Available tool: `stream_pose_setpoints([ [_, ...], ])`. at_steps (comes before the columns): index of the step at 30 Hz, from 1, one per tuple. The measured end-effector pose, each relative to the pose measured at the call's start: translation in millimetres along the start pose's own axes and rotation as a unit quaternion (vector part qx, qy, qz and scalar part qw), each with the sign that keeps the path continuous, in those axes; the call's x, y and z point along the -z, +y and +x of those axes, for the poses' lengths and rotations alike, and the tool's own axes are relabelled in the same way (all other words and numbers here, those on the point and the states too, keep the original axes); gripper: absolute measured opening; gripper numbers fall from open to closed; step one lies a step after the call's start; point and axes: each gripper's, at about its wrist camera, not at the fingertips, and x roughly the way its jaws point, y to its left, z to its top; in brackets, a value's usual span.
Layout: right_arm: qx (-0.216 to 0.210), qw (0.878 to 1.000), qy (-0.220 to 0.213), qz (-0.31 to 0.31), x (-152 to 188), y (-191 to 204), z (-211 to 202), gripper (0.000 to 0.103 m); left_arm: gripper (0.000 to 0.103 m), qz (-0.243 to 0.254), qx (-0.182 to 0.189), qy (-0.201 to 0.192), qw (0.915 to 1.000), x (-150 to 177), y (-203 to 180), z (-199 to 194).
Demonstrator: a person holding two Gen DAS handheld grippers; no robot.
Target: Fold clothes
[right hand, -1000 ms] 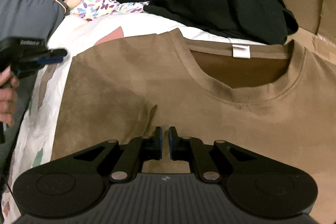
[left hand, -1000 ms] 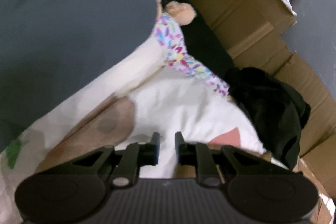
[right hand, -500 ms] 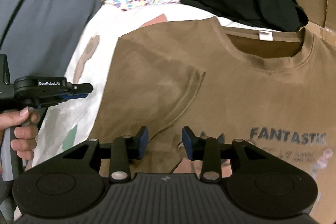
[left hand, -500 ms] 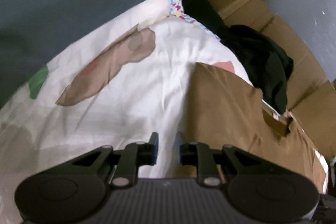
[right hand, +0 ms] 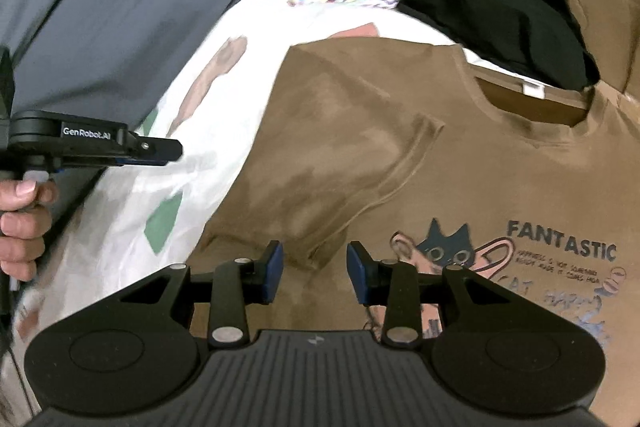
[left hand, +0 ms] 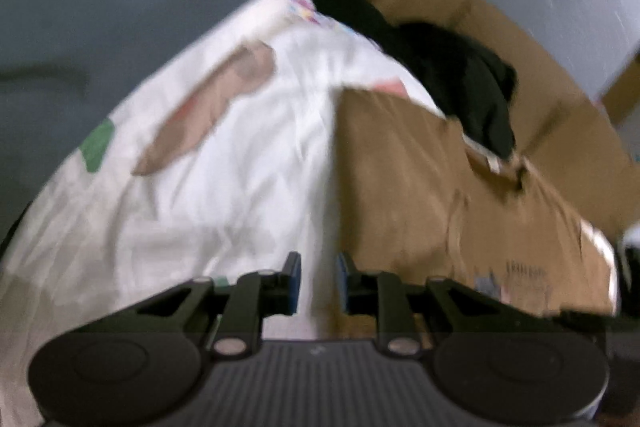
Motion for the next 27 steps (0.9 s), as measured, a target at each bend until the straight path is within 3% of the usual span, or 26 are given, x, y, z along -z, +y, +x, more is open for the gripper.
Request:
stream_pose_setpoints([
  [13,0.047,0.998,0.021,-0.042,1.8,20.1,37.4,0.038,0.020,0.029,0.016,0.044,0.9985,42.2,0.6,36.5],
  [22,0.033,0.998,0.023,-0.050,0.0,20.1,42.4,0.008,0.020,0.028,0.036,0.038,0.9982,47.2,6.7,34.1],
  [27,0.017,0.999,0.011,-0.044,-1.5,23.3,34.4,0.007,0.020,0.039,0.037,0.038,0.9978,53.8,2.8,34.7],
])
